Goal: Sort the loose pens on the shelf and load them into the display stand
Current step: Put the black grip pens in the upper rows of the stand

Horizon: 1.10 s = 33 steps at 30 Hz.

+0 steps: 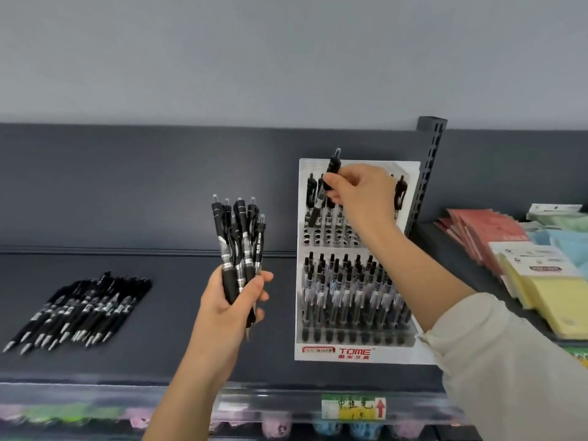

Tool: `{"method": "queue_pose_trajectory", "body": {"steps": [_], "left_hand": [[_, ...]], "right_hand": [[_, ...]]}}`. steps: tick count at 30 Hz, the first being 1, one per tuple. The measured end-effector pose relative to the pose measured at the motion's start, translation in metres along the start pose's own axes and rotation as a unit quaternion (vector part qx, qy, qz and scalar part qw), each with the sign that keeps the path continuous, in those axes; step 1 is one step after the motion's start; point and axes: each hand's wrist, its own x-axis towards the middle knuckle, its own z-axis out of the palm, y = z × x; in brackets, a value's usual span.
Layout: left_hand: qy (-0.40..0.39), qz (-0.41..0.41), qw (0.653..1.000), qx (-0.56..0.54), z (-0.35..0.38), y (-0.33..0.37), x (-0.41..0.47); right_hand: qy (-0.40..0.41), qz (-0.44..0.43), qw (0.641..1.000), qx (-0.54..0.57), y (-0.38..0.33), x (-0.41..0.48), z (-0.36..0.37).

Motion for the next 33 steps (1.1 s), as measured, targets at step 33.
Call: {"method": "queue_pose_trajectory", "body": {"steps": [33], "left_hand": [[-0.033, -0.009, 0.999, -0.032, 0.004, -0.008, 0.011]], "right_hand": [[-0.275, 0.107, 0.955, -0.028, -0.021, -0.065, 0.031]]}}
